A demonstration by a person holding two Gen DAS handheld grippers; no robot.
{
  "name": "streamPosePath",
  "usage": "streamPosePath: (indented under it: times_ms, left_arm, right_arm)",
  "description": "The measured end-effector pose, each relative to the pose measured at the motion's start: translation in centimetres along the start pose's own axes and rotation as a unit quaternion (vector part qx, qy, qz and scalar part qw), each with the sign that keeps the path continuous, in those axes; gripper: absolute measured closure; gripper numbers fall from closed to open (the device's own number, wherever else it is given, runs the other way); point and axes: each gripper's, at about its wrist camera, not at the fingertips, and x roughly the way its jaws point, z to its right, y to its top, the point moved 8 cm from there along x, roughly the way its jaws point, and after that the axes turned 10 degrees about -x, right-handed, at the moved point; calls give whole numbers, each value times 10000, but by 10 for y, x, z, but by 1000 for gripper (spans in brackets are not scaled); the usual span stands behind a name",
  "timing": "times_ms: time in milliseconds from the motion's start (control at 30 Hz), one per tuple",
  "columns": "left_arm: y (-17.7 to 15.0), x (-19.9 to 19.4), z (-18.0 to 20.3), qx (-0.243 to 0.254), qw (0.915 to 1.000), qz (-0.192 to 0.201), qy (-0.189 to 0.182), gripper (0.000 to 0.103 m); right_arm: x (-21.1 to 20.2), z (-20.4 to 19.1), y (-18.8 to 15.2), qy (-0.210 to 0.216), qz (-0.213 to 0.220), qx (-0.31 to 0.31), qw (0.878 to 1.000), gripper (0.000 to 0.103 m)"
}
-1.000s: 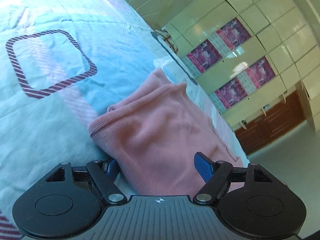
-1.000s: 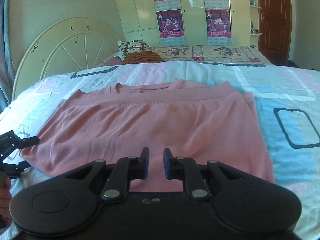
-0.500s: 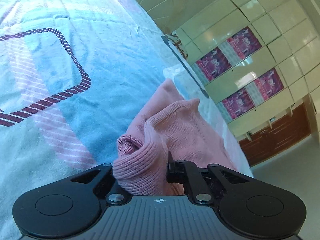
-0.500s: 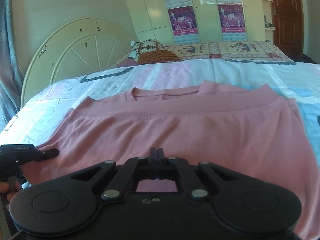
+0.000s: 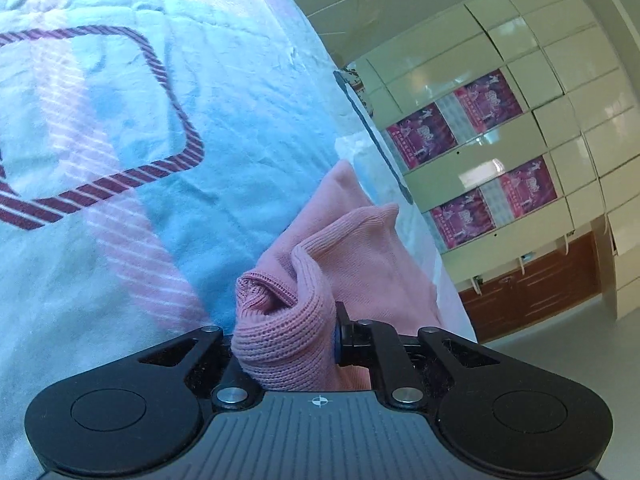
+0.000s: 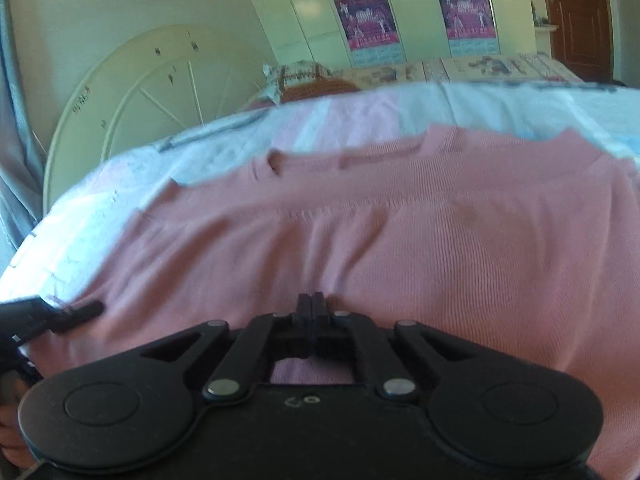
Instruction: Fold small clothes
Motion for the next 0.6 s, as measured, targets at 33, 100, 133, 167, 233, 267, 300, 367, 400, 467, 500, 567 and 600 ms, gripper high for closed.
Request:
streamPosePath:
  times_ms: [33, 100, 133, 167, 233, 267, 300, 367, 400, 467, 500, 567, 600]
  left_arm:
    - [0, -4, 11, 129, 9997, 32, -222, 94]
    - [-7, -11, 52, 656, 9964, -37, -539, 94]
    - [-15, -12, 77, 894, 9932, -159, -731, 94]
    - [-26, -12, 101, 1124, 9886, -306, -951, 94]
    - [-56, -10, 149, 1731, 9763, -592, -1157, 94]
    - [-75, -5, 170, 1973, 9701, -721, -1215, 94]
    - [-96, 0, 191, 2153, 9633, -898, -1329, 94]
    - [-136, 12, 218, 2401, 9532, -1226, -1368, 94]
    - [-159, 20, 228, 2523, 9472, -1396, -1405, 94]
    - [-213, 38, 239, 2894, 9330, -1743, -1239, 94]
    - [-240, 49, 239, 3070, 9247, -2012, -1010, 94]
    - [-286, 72, 227, 3464, 9005, -2602, -382, 91]
    - [-302, 75, 221, 3573, 8889, -2861, -166, 86]
  right_arm:
    - [1, 1, 1, 28, -14, 71, 10000, 103]
    - [2, 2, 2, 41, -72, 112, 9999, 103]
    - [3, 3, 2, 53, -71, 133, 9999, 103]
    - [3, 4, 1, 85, -52, 202, 9997, 103]
    - [-2, 12, 1, 248, 35, 567, 9981, 103]
    - [-11, 20, 1, 333, 201, 875, 9954, 103]
    - [-27, 35, 3, 350, 509, 1254, 9902, 101]
    - [-62, 74, -1, 179, 958, 1889, 9771, 99]
    - [-81, 96, -5, 54, 1145, 2125, 9704, 99]
    - [-115, 136, -13, -152, 1425, 2490, 9578, 98]
    - [-127, 154, -17, -229, 1485, 2650, 9525, 98]
    - [-147, 184, -26, -300, 1548, 2920, 9433, 79]
    - [-156, 196, -31, -223, 1568, 3061, 9387, 69]
